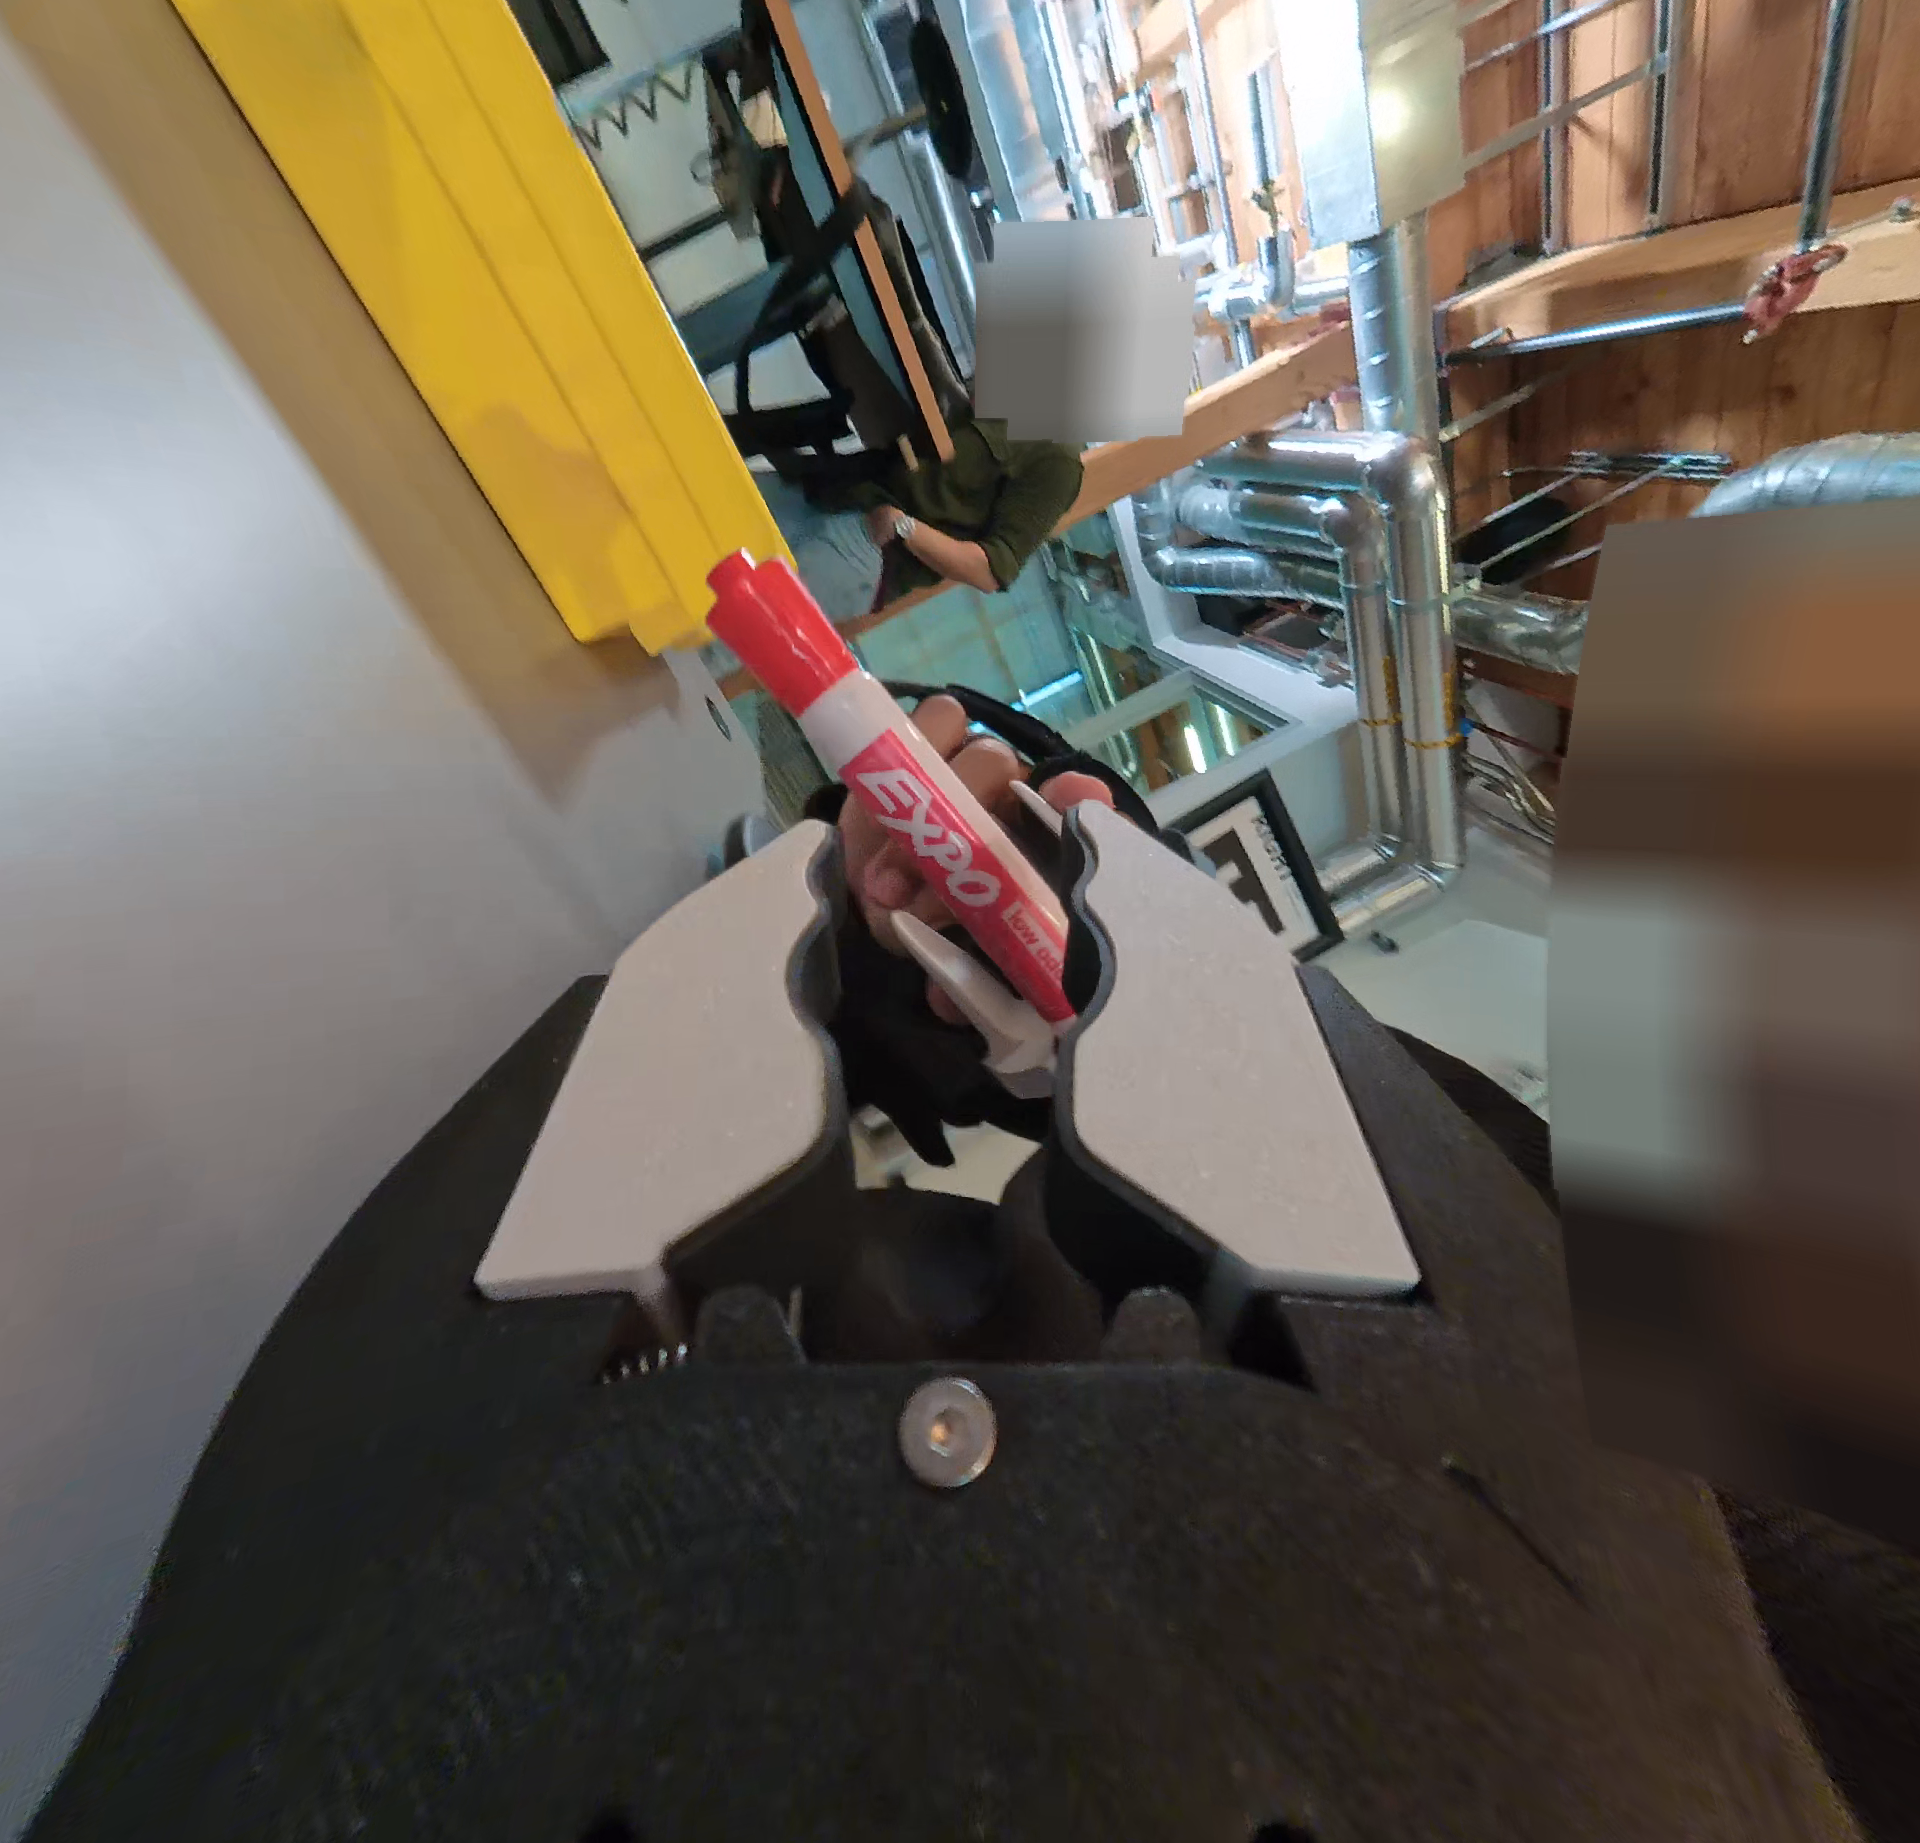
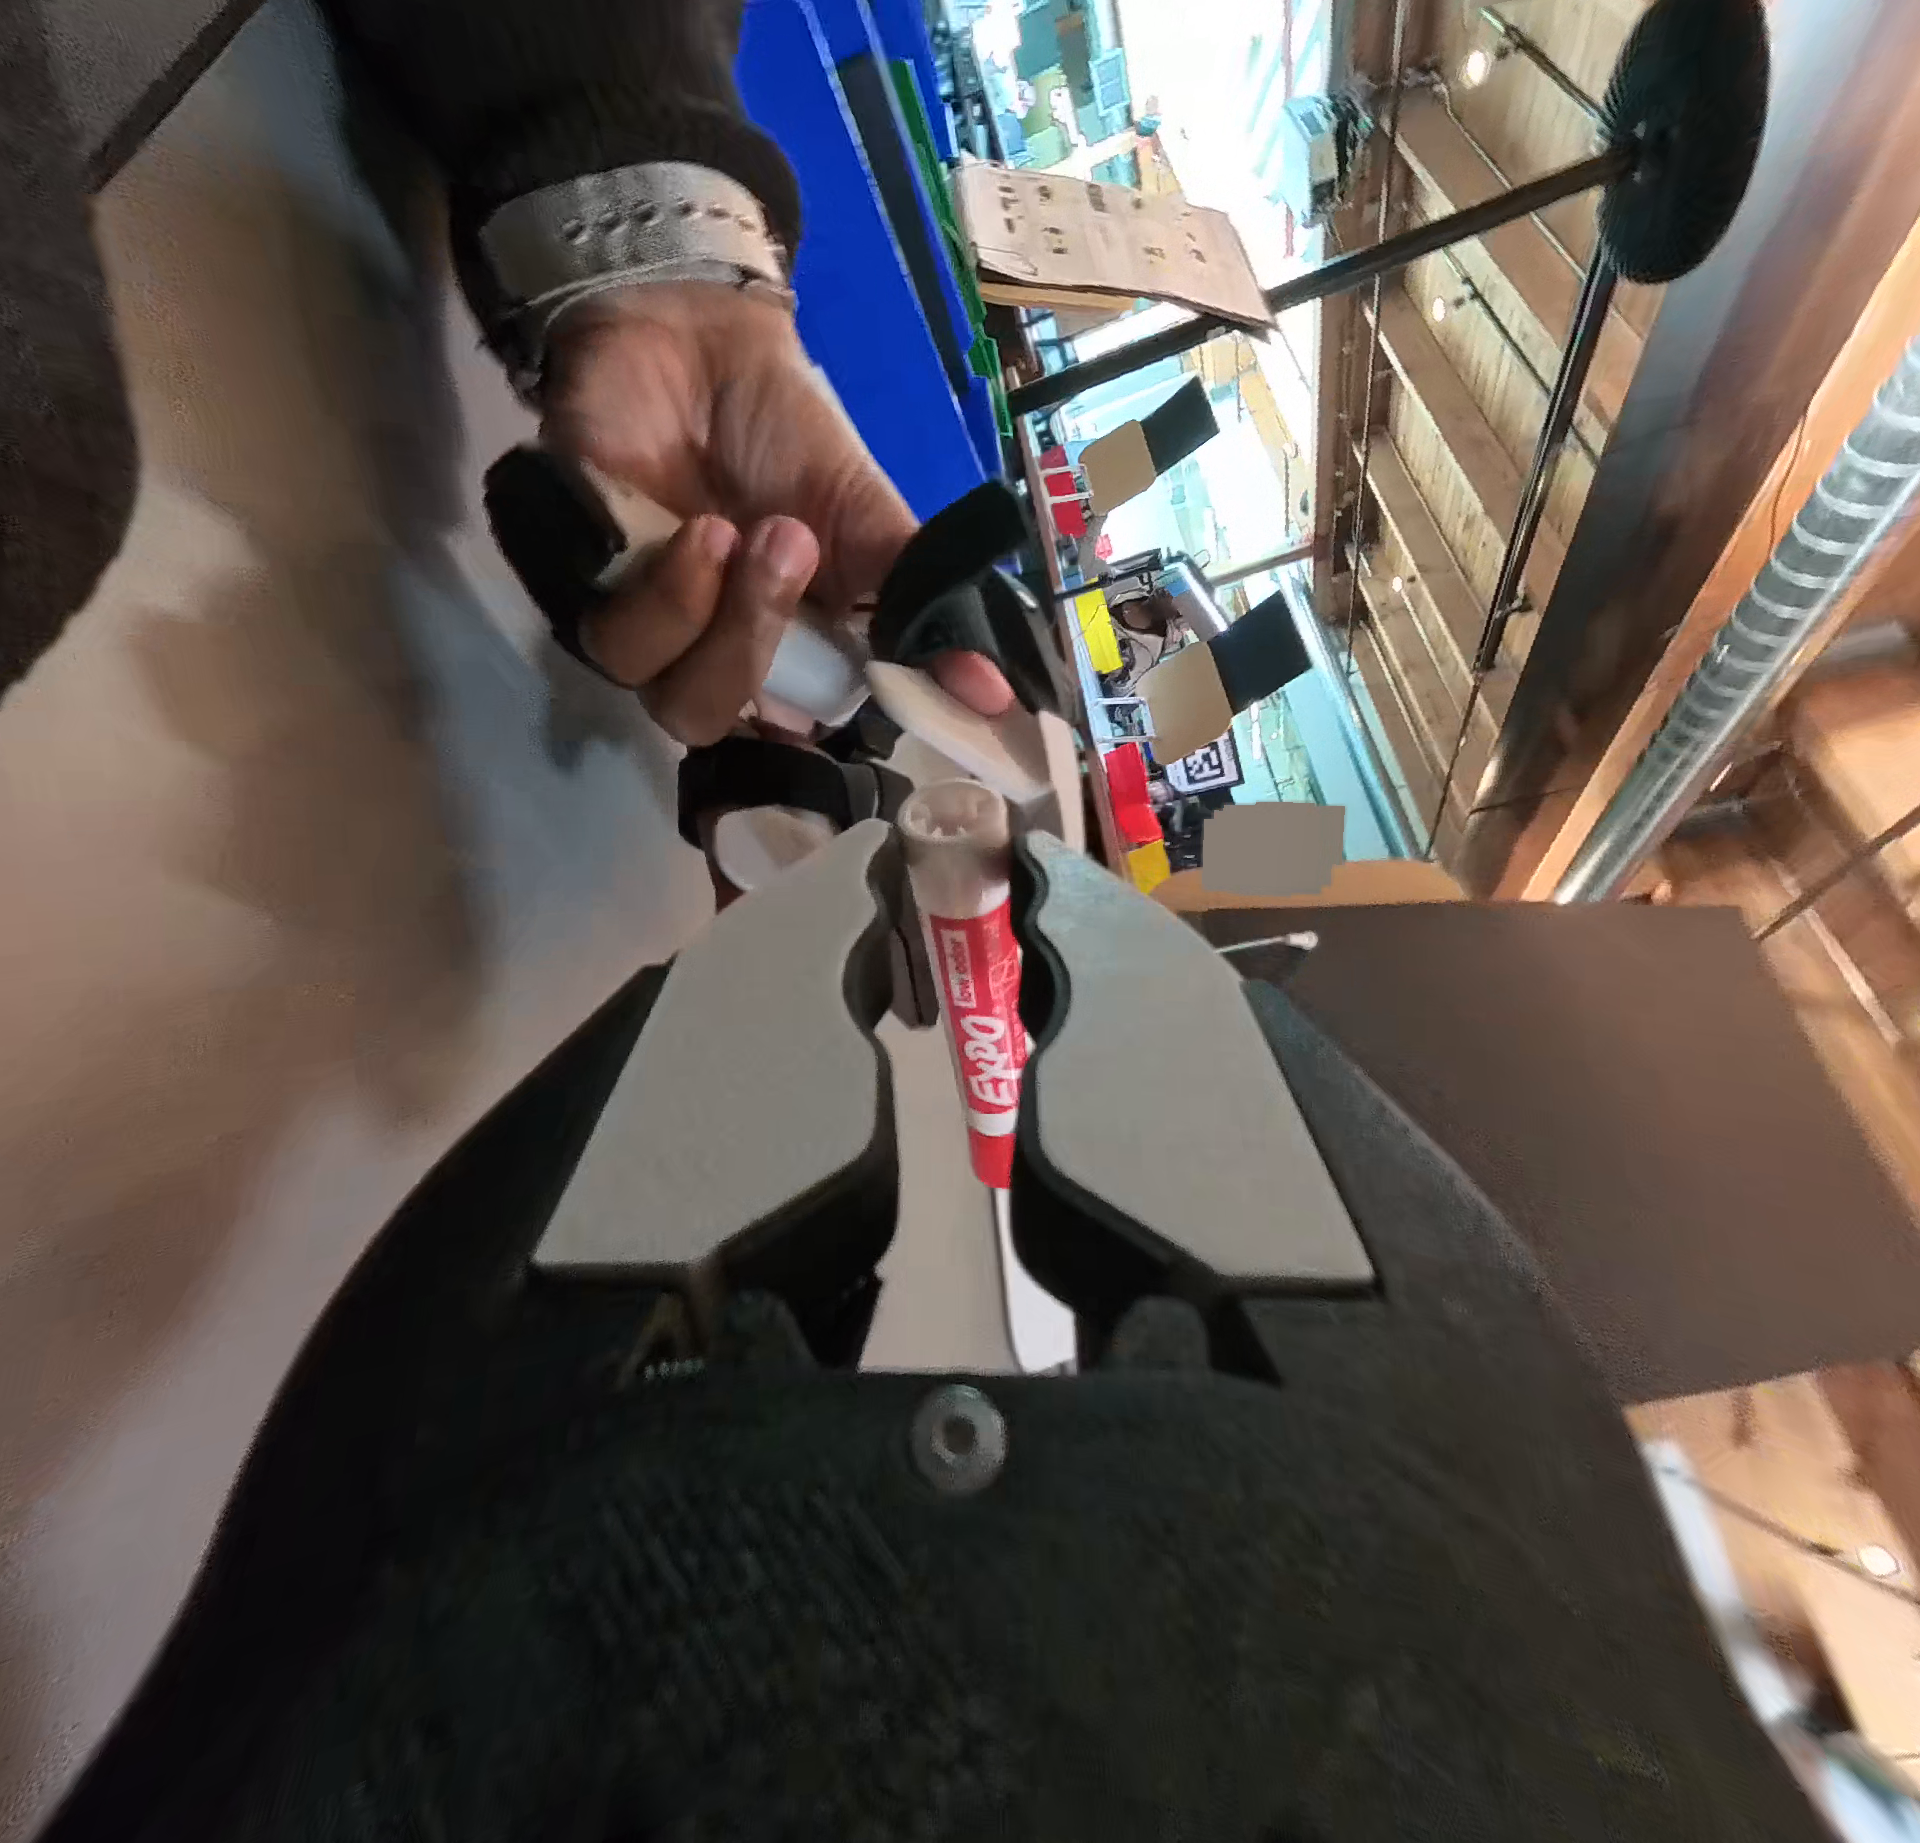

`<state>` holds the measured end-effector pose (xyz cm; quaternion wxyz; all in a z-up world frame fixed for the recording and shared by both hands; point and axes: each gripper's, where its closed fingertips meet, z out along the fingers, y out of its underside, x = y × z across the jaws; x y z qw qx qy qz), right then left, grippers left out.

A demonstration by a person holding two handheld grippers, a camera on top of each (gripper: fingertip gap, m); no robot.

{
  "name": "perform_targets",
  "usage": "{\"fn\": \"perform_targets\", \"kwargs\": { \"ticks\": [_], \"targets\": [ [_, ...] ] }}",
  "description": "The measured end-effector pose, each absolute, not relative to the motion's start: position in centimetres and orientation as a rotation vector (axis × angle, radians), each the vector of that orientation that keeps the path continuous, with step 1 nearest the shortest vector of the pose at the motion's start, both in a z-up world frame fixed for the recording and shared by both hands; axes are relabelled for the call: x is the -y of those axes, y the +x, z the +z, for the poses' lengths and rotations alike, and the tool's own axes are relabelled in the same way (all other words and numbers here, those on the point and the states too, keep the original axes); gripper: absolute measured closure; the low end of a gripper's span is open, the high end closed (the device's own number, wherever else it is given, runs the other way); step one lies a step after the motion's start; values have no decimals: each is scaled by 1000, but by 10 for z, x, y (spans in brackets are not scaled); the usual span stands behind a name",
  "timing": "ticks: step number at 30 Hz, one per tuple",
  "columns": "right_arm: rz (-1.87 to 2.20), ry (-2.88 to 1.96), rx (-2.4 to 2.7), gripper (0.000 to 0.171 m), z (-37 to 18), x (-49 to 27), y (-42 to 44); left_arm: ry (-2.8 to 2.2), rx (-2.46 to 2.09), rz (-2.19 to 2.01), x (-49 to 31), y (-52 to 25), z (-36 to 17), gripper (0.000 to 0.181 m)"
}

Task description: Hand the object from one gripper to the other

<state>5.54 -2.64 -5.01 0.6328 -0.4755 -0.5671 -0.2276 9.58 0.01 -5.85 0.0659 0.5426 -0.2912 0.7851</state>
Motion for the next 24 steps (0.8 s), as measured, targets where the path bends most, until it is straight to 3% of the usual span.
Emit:
{"fn": "perform_targets", "kwargs": {
  "ticks": [7,18,24],
  "targets": [
    [-203,-1276,1000,151,-23,19,80,1842,1095,2503,-23,97,-56,134],
    [518,-1518,531,151,-8,11,107,1894,2268,2343,2,96,-68,134],
    [793,-1572,399,152,-17,8,102,1788,2470,2248,21,95,-75,141]
  ]
}}
